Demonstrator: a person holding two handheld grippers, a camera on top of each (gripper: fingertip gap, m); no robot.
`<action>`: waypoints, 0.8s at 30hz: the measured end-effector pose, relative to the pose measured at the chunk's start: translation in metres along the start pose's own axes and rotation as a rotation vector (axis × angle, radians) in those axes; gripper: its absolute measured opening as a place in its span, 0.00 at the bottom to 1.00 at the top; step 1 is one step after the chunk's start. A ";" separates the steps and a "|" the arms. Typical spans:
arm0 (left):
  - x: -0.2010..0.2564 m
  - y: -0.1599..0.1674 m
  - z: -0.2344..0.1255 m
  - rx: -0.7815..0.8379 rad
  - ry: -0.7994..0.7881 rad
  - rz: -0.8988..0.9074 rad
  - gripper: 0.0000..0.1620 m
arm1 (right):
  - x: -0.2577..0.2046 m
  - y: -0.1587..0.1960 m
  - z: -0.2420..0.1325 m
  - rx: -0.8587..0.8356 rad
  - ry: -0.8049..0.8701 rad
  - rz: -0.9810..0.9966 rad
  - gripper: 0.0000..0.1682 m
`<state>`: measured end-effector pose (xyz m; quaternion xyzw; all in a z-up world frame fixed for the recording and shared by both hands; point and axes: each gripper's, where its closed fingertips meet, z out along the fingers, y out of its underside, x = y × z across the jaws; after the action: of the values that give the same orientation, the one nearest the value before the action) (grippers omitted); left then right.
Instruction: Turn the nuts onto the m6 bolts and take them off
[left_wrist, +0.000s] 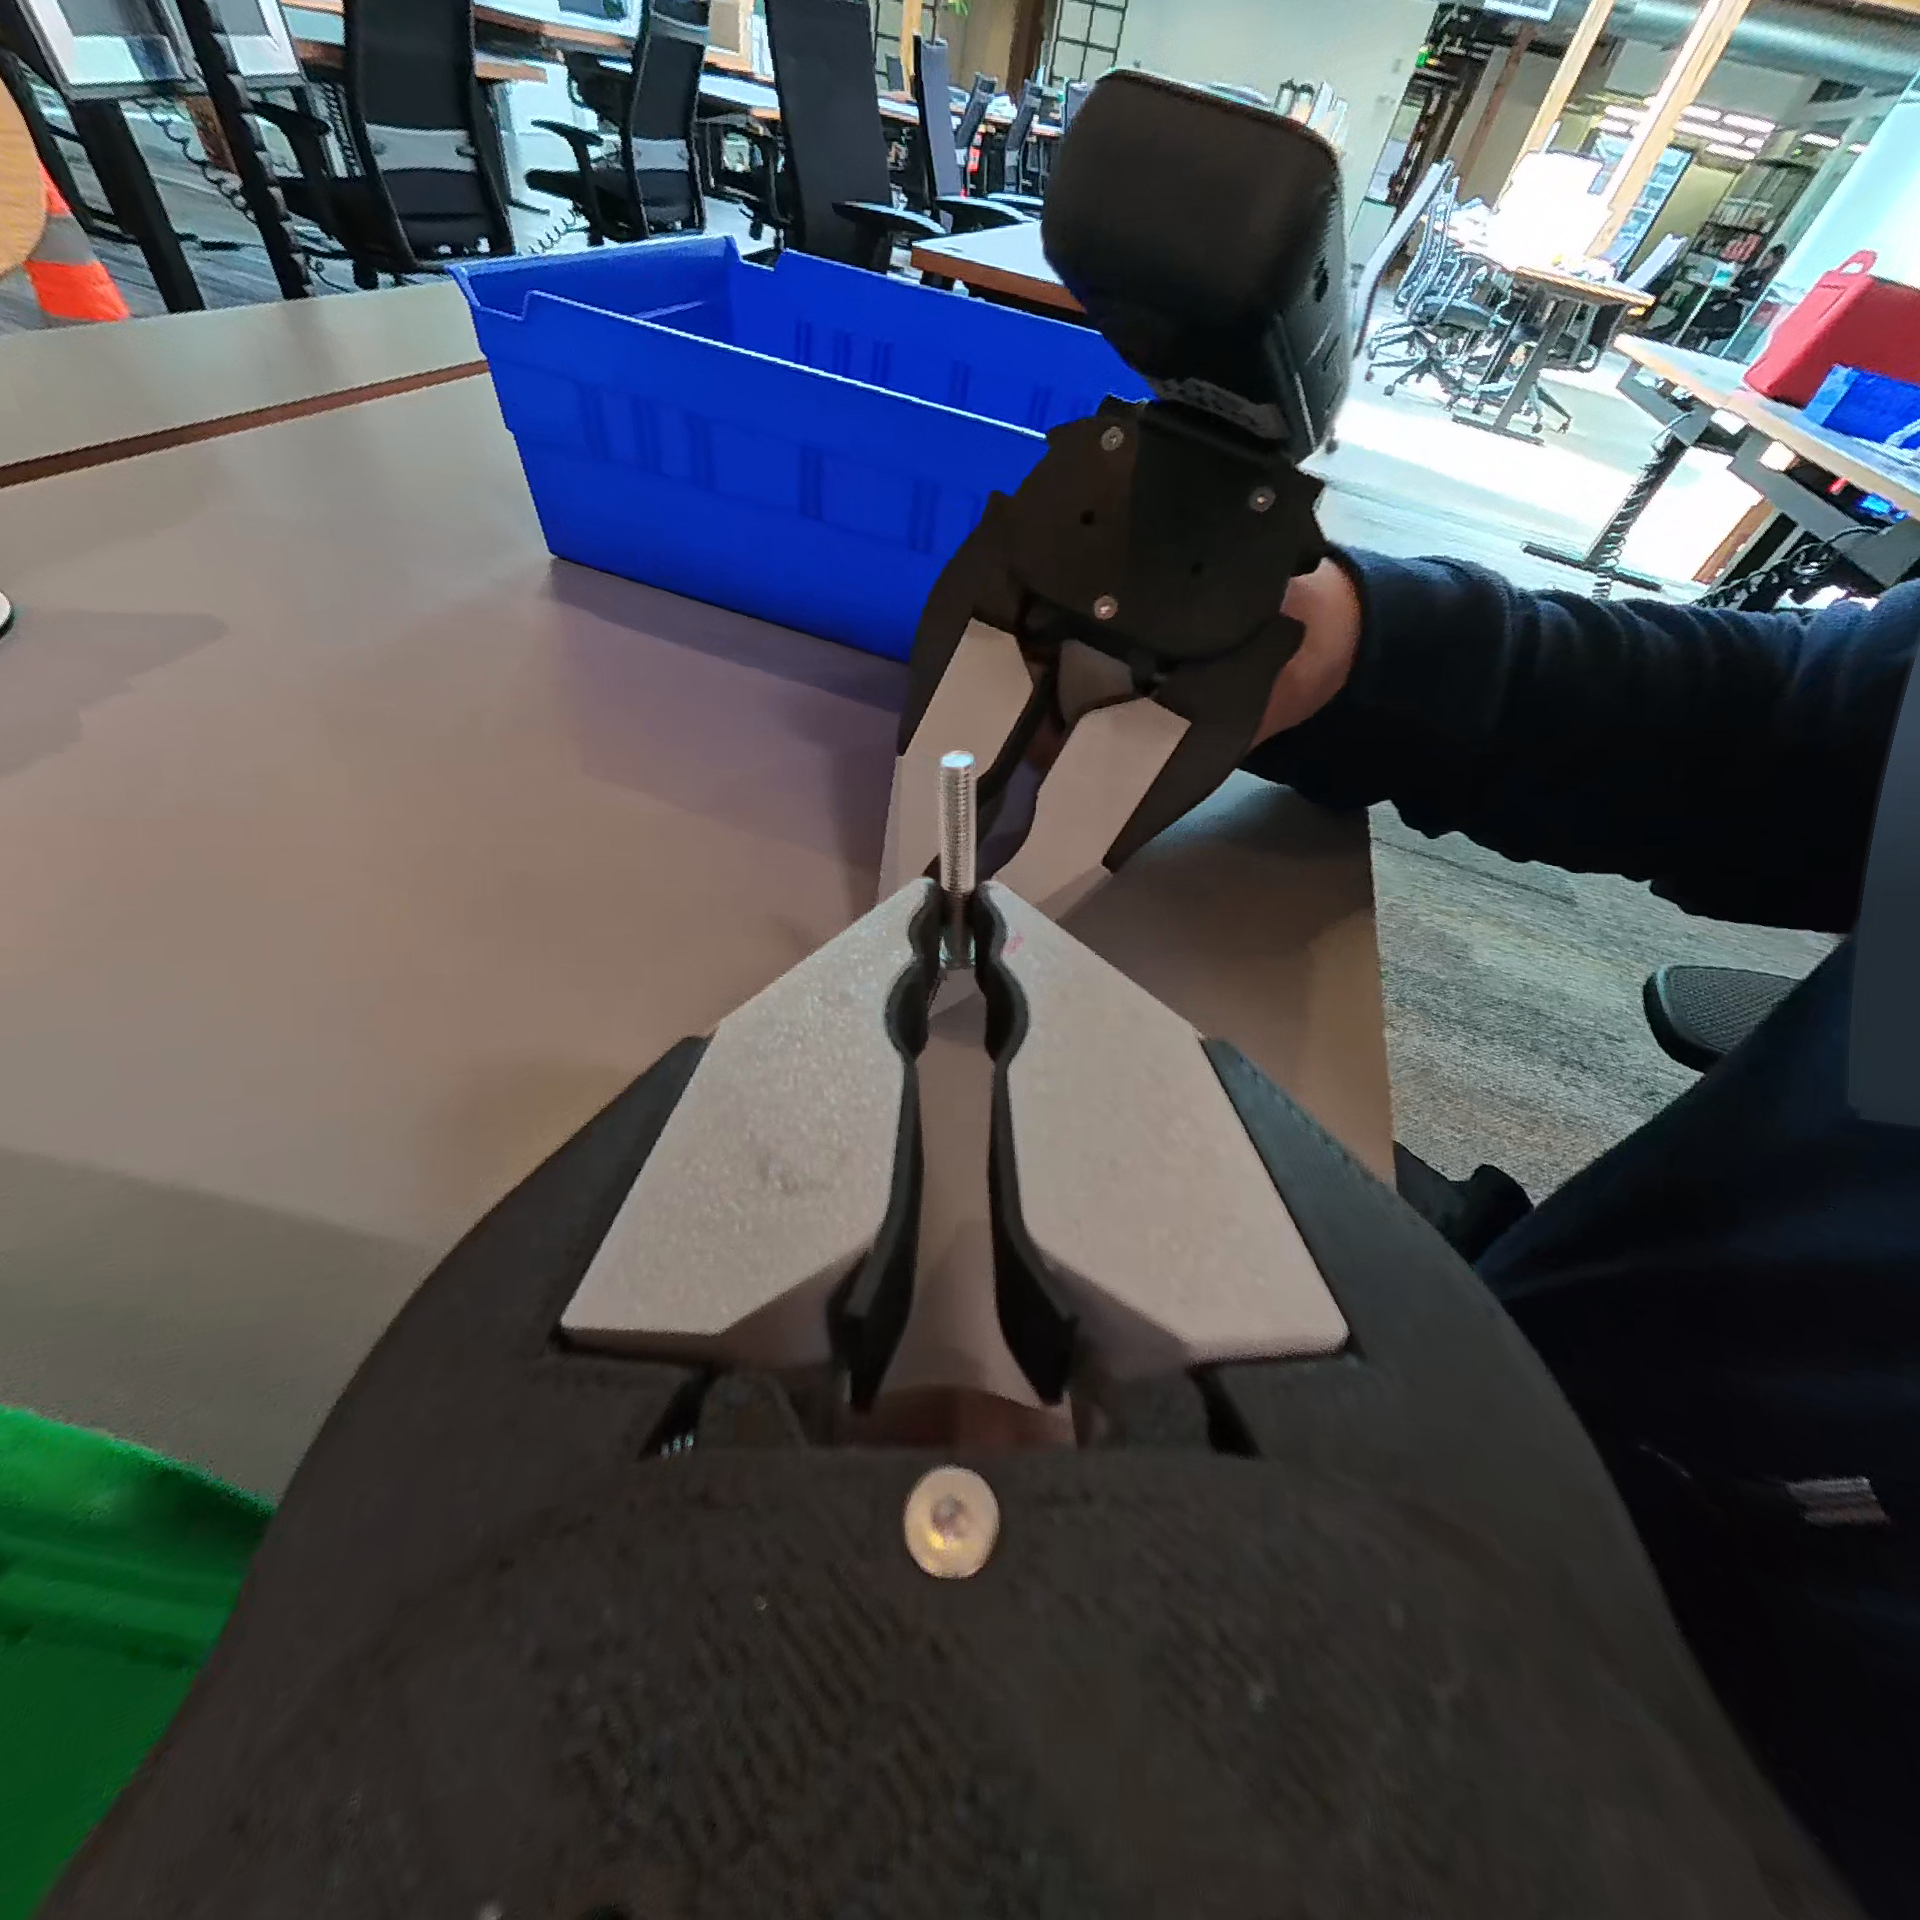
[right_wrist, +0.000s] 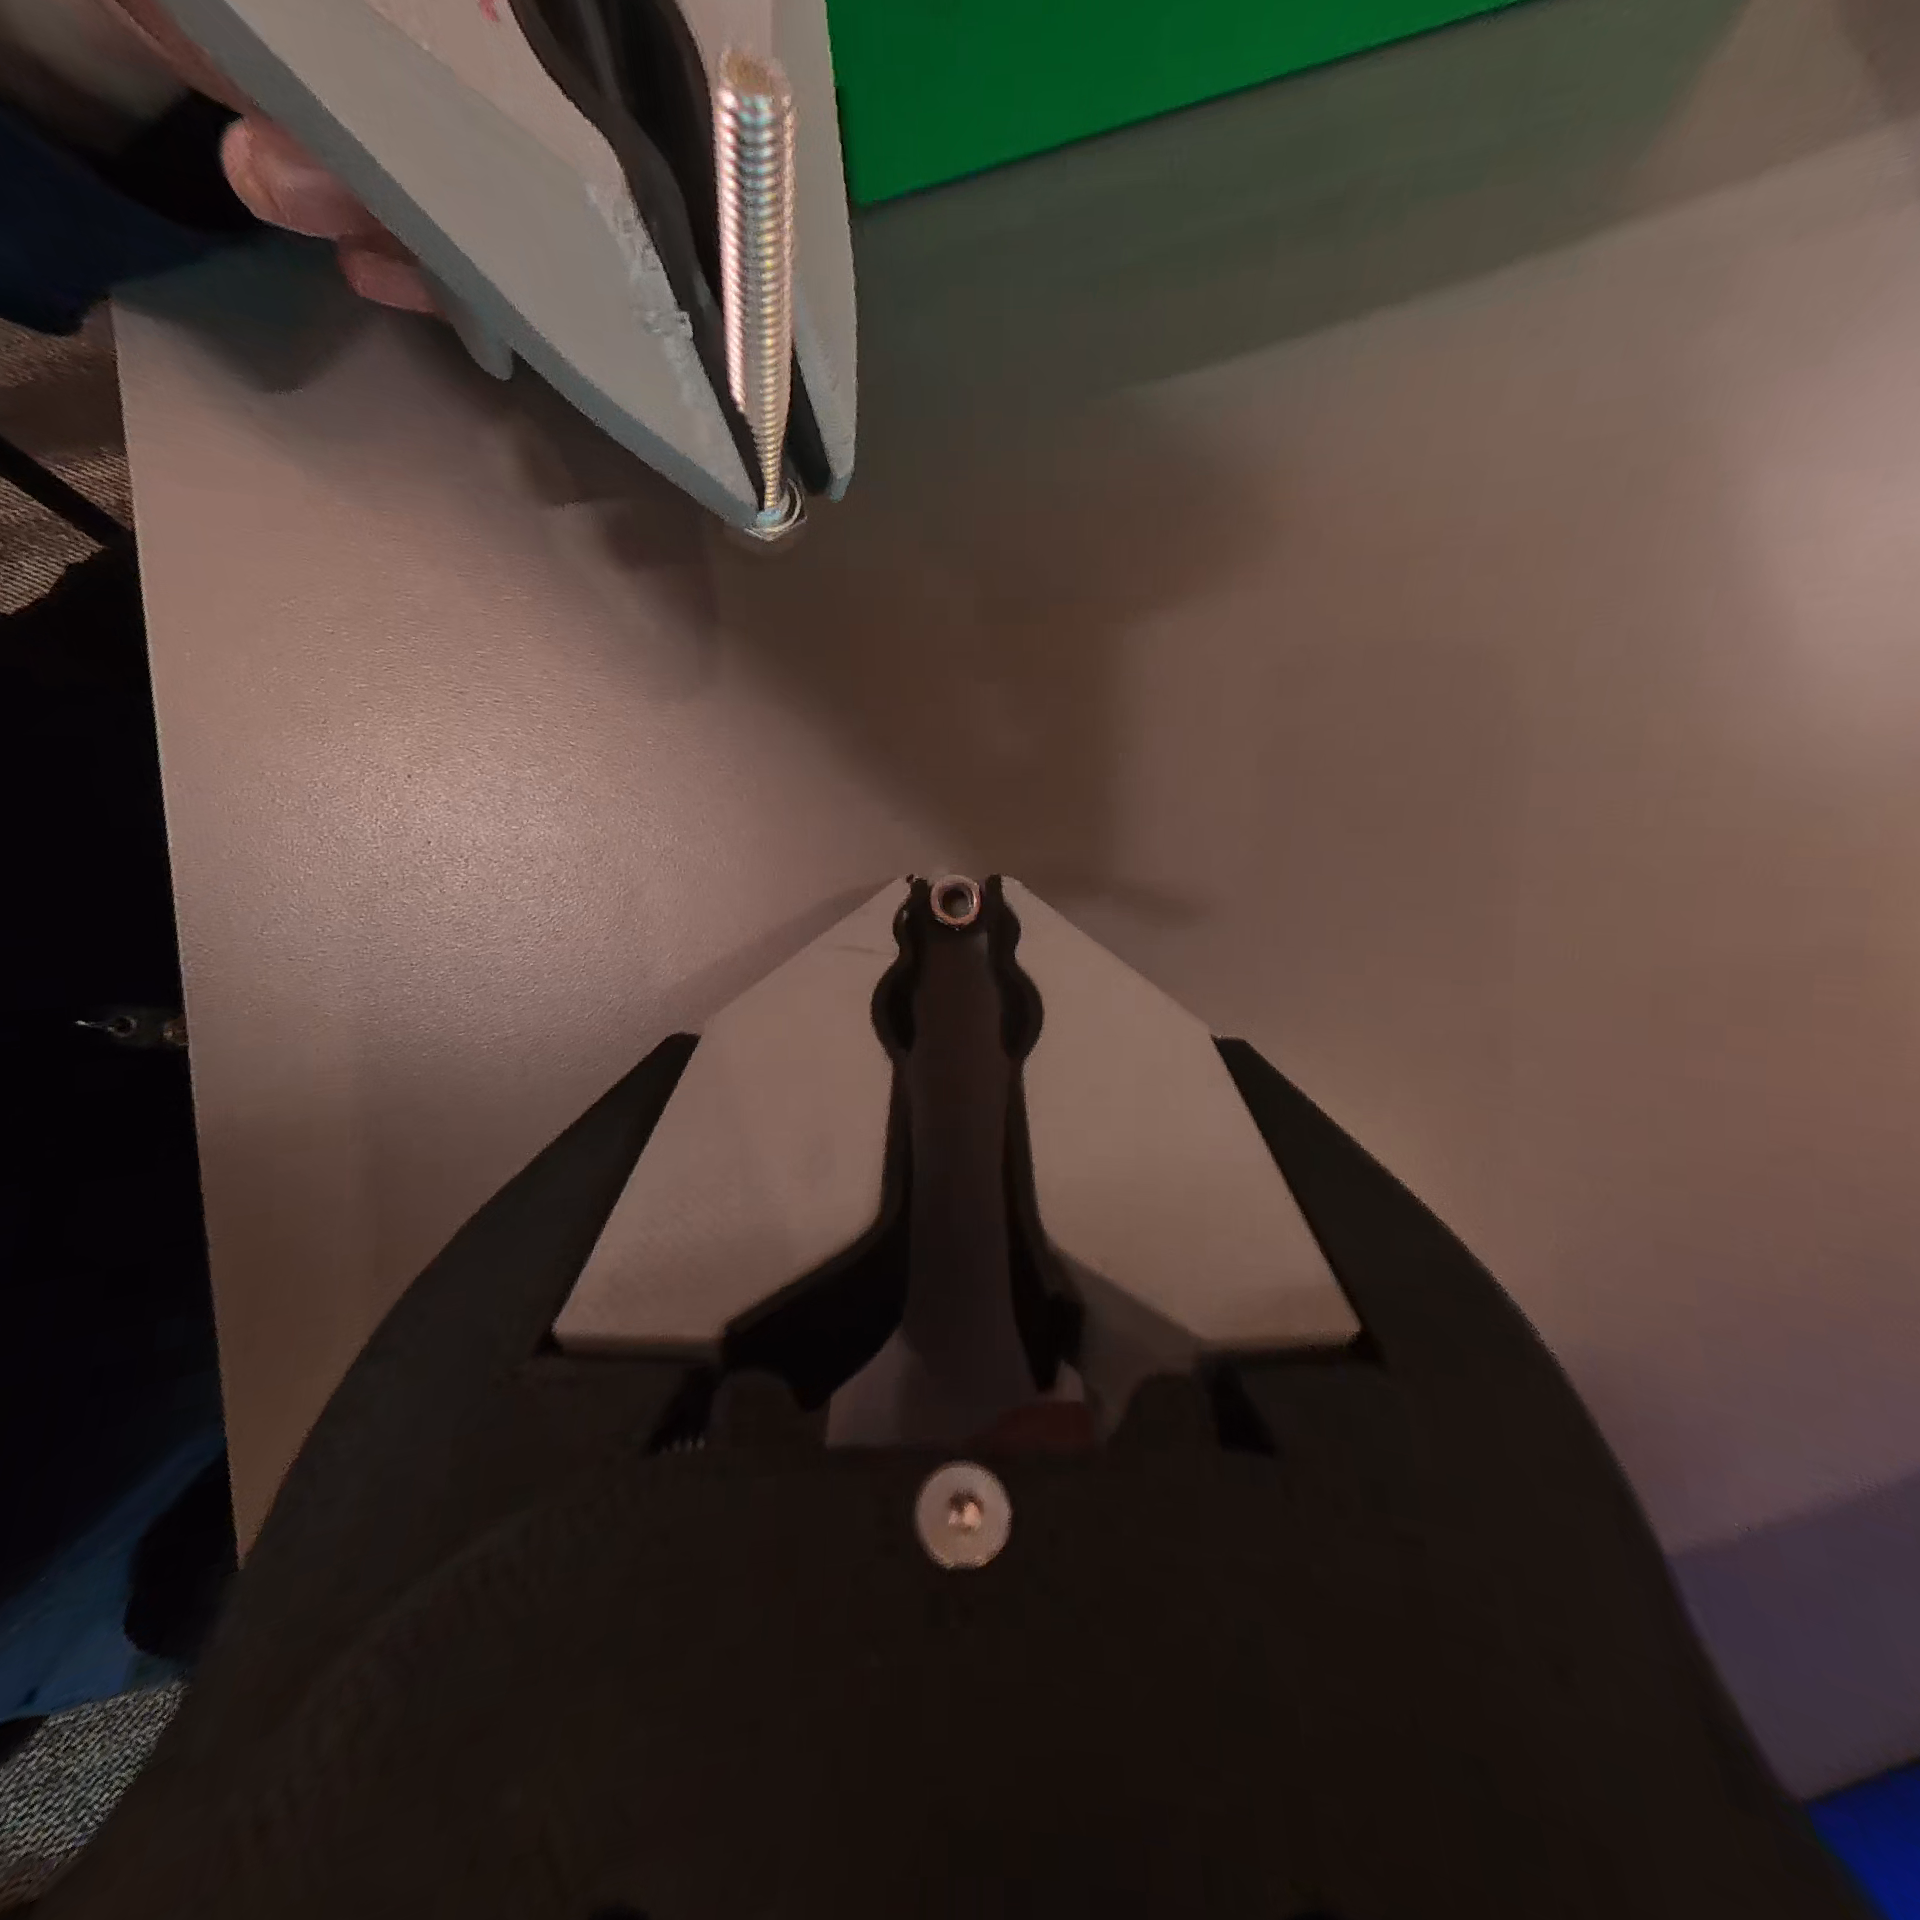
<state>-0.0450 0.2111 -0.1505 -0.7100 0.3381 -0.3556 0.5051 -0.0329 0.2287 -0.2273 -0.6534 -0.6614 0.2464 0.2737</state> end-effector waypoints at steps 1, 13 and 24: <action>0.001 0.001 0.000 -0.005 0.002 0.004 0.02 | 0.000 0.000 0.000 0.005 -0.006 0.001 0.05; -0.003 0.002 0.002 -0.017 -0.060 0.069 0.02 | -0.010 -0.072 -0.066 0.135 -0.022 -0.010 0.04; 0.000 -0.004 0.003 0.021 -0.082 0.110 0.01 | -0.017 -0.099 -0.065 0.080 -0.069 -0.077 0.04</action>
<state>-0.0426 0.2138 -0.1474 -0.6991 0.3518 -0.3013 0.5448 -0.0610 0.2069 -0.1129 -0.6072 -0.6847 0.2844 0.2859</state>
